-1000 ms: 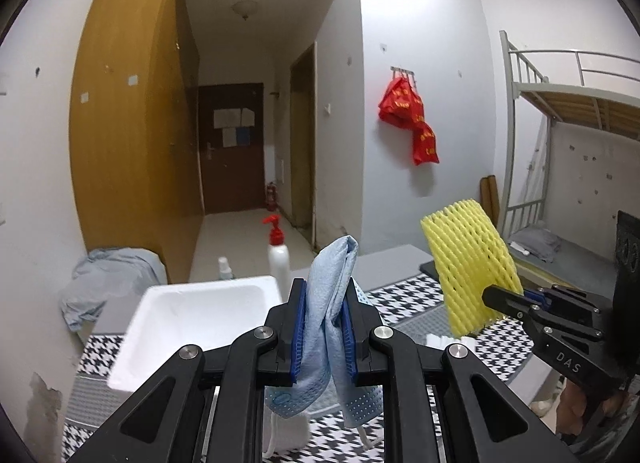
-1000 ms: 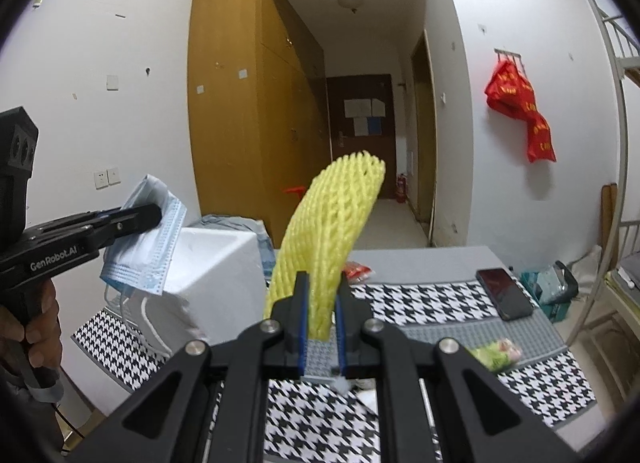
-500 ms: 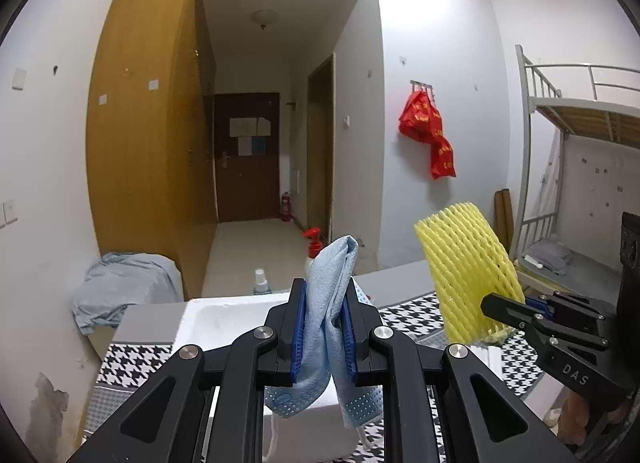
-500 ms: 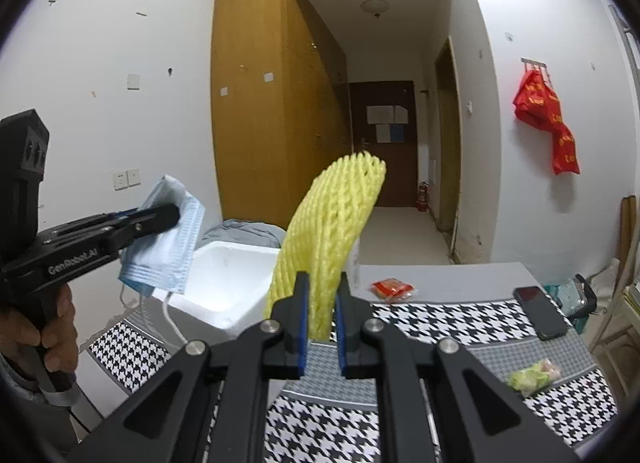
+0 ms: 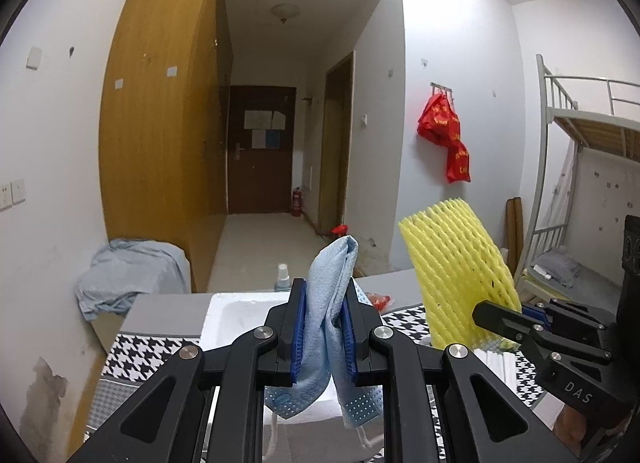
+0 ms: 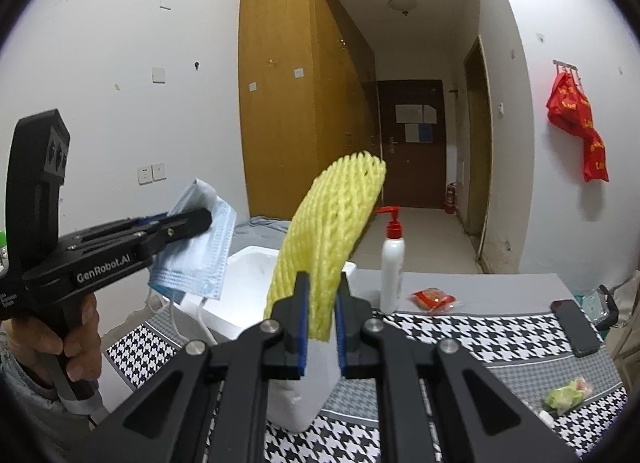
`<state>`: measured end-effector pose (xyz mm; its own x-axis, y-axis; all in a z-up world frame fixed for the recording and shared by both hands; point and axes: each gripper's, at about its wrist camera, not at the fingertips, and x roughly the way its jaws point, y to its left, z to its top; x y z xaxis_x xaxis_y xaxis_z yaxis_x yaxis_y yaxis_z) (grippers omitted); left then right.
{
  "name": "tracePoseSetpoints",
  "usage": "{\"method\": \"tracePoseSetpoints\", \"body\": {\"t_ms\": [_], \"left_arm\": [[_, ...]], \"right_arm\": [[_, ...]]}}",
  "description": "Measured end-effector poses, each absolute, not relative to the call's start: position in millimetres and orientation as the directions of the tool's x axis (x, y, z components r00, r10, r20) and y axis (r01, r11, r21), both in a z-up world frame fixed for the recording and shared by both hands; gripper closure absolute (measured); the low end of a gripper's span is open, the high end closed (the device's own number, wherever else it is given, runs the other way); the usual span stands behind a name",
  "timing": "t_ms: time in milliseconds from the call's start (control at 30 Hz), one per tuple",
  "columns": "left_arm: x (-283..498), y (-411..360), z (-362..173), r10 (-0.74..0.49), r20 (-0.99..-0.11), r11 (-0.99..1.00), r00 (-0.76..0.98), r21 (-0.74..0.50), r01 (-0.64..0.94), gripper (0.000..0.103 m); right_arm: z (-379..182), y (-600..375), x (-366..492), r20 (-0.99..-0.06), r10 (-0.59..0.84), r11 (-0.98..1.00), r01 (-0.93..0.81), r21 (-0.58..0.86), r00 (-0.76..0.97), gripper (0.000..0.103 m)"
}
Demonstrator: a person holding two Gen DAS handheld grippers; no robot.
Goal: Organize soft objects
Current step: 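Carry the mask into the white foam box and open the left tool while the right tool carries the net, then lower the yellow foam net into the white foam box and open the right tool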
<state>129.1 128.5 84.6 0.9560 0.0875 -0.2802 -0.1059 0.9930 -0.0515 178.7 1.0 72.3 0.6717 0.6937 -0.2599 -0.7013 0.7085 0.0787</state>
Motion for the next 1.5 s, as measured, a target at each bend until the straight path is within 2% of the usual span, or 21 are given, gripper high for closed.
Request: {"method": "tracePoseSetpoints", "body": {"t_ms": [267,800,833,900,967,1033,1133,1500], "left_arm": [[143.6,141.7,77.6,0.084,-0.316,0.991,0.945,-0.068,-0.111,0.085],[192.6,155.0,59.7,0.08,-0.466,0.989,0.881,-0.071,-0.128,0.084],[193.7,156.0,58.4,0.079,-0.472,0.989,0.878,-0.072,-0.127,0.08],[194.3,158.2,57.4,0.081,-0.469,0.989,0.879,-0.074,-0.131,0.063],[193.2,160.5,57.1,0.099,-0.463,0.987,0.881,-0.069,-0.148,0.039],[189.5,162.6,58.1,0.124,-0.45,0.984,0.885,-0.059,-0.168,0.03],[183.0,167.2,60.4,0.17,-0.425,0.977,0.889,-0.043,-0.208,0.01],[152.9,188.1,69.5,0.28,-0.339,0.947,0.898,-0.056,-0.317,0.001]], "right_arm": [[69.3,16.1,186.4,-0.275,0.703,0.697,-0.712,0.083,0.656,0.089],[65.6,23.7,195.5,-0.296,0.696,0.701,-0.708,0.082,0.654,0.088],[65.8,24.5,195.6,-0.298,0.695,0.702,-0.708,0.082,0.654,0.088],[66.5,26.8,195.5,-0.299,0.688,0.708,-0.702,0.075,0.662,0.088],[67.2,28.9,194.7,-0.299,0.685,0.71,-0.701,0.07,0.664,0.088],[67.7,30.0,193.6,-0.3,0.684,0.711,-0.7,0.07,0.665,0.088],[68.4,32.3,191.9,-0.301,0.681,0.713,-0.698,0.067,0.668,0.088],[70.8,42.4,189.6,-0.307,0.683,0.708,-0.704,0.056,0.662,0.088]]}}
